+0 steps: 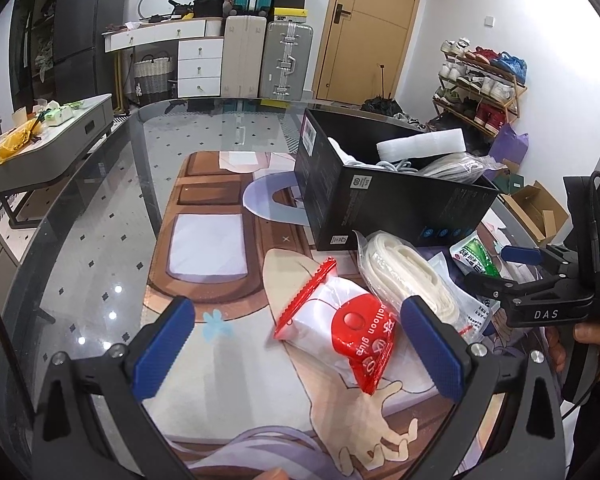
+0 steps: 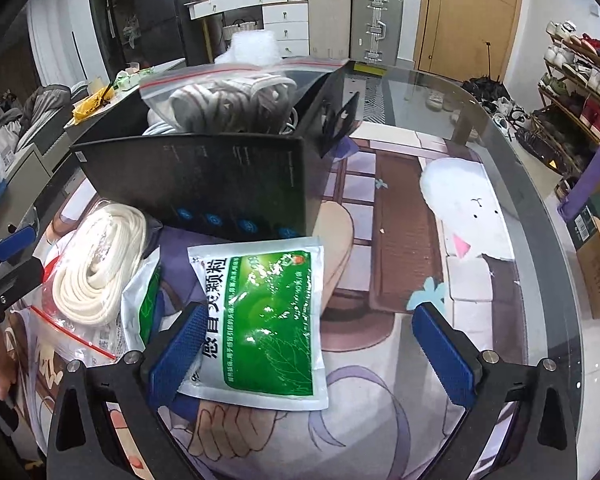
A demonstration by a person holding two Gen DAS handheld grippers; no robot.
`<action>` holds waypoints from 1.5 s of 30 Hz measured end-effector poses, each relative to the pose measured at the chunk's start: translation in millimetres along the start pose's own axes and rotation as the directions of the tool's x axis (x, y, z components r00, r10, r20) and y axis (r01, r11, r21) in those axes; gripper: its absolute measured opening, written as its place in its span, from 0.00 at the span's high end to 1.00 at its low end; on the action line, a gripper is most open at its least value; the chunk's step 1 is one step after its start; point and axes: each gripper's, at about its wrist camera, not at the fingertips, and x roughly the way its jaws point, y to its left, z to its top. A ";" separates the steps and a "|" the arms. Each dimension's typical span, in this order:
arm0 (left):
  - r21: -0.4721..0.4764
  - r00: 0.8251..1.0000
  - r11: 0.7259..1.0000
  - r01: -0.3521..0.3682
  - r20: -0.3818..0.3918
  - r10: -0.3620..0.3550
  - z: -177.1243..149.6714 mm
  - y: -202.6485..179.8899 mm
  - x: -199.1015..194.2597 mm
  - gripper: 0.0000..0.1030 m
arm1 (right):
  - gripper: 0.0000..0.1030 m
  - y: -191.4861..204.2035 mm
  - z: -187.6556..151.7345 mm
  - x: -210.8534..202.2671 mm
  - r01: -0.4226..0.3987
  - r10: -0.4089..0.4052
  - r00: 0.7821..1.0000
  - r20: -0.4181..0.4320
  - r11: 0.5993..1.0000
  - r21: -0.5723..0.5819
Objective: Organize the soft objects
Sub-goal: 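Grasp the green-printed packet with the right gripper while the left gripper grasps the red-and-white bag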
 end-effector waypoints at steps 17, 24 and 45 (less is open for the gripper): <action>0.005 1.000 1.000 -0.009 -0.027 0.009 1.6 -0.1 4.4 0.00 | 0.59 3.2 -8.2 -25.7 -0.095 0.096 0.994 0.053 0.995 -0.012; -0.007 0.999 1.000 0.002 -0.052 -0.003 2.4 3.1 7.4 0.00 | 0.59 1.6 -4.5 -45.5 -0.127 0.128 0.985 0.112 0.992 -0.012; 0.151 0.986 0.987 -0.045 -0.153 0.068 3.8 -24.4 28.8 0.00 | 0.59 2.6 -5.2 -57.6 -0.133 0.135 0.982 0.130 0.991 -0.019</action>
